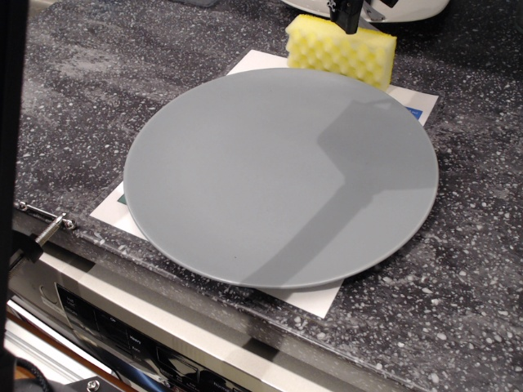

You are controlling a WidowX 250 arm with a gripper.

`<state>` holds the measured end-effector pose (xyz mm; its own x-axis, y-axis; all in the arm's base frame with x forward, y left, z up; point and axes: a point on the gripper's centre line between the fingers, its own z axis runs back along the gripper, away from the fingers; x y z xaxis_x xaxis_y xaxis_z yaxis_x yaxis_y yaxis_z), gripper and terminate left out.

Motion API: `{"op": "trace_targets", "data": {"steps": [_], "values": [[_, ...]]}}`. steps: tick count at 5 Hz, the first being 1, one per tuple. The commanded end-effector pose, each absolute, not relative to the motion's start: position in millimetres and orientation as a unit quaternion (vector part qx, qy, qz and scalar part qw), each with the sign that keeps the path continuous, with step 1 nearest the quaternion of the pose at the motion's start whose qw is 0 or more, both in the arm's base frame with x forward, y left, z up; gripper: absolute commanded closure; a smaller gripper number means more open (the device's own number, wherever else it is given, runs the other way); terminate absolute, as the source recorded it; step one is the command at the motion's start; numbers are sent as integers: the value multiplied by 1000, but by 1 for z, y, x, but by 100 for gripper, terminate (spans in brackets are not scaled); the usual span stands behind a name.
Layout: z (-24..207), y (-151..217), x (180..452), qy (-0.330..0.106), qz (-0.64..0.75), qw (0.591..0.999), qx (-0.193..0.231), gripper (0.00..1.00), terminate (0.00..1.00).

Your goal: Pick up sponge and wipe plate

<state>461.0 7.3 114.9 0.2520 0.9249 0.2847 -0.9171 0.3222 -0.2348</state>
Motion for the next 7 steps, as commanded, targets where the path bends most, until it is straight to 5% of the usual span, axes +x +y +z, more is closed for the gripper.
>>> {"op": "trace_targets", "data": {"steps": [1, 5, 6, 7], "values": [[147, 11, 448, -208, 585, 784, -17, 0, 0], [115, 8, 457, -208, 591, 779, 8, 0, 0], [108, 14, 459, -198, 594, 780, 17, 100, 0], [119, 13, 458, -195, 589, 785, 9, 100, 0]]}}
